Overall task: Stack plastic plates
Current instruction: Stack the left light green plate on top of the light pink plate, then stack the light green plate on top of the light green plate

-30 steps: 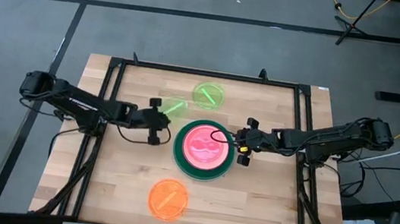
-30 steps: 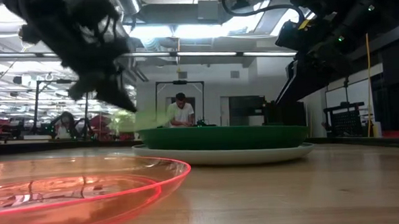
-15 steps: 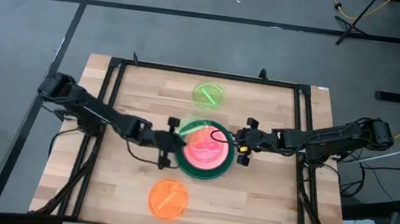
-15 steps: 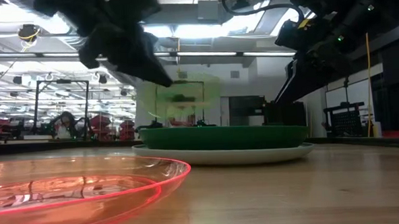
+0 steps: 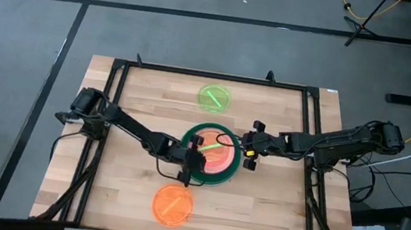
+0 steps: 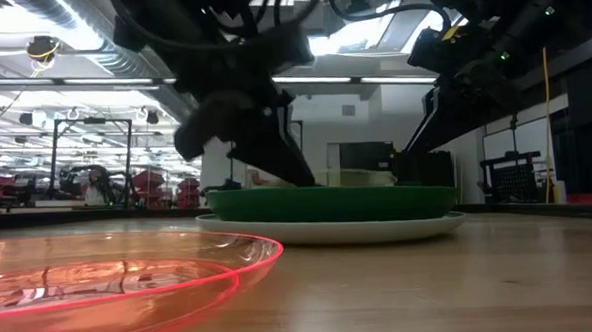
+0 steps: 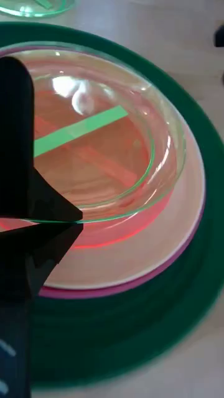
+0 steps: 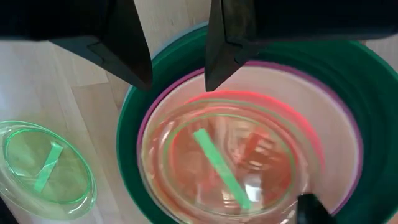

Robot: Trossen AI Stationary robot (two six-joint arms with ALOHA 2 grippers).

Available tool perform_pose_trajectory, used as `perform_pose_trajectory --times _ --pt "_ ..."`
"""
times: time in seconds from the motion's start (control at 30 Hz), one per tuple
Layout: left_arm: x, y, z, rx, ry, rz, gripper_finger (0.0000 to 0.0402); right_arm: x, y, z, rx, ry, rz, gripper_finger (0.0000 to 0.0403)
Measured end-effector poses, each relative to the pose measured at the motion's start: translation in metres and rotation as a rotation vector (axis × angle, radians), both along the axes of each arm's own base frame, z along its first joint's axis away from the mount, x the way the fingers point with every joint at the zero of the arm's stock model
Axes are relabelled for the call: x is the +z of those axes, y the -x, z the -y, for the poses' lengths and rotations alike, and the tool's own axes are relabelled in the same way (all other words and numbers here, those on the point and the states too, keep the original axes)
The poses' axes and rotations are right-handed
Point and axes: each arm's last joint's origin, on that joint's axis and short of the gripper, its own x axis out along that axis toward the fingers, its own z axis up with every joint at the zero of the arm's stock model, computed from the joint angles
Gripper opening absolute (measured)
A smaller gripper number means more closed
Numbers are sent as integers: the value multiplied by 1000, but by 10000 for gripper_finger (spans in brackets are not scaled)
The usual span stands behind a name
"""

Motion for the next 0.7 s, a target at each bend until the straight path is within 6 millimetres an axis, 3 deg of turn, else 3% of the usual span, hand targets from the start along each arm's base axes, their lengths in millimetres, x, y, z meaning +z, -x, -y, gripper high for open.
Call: perform_pose_trajectory --times 0.4,0.7 --pt "0 2 -4 34 -20 -19 87 0 0 0 0 0 0 138" --pt "65 27 -11 96 44 93 100 0 0 0 -1 -5 3 138"
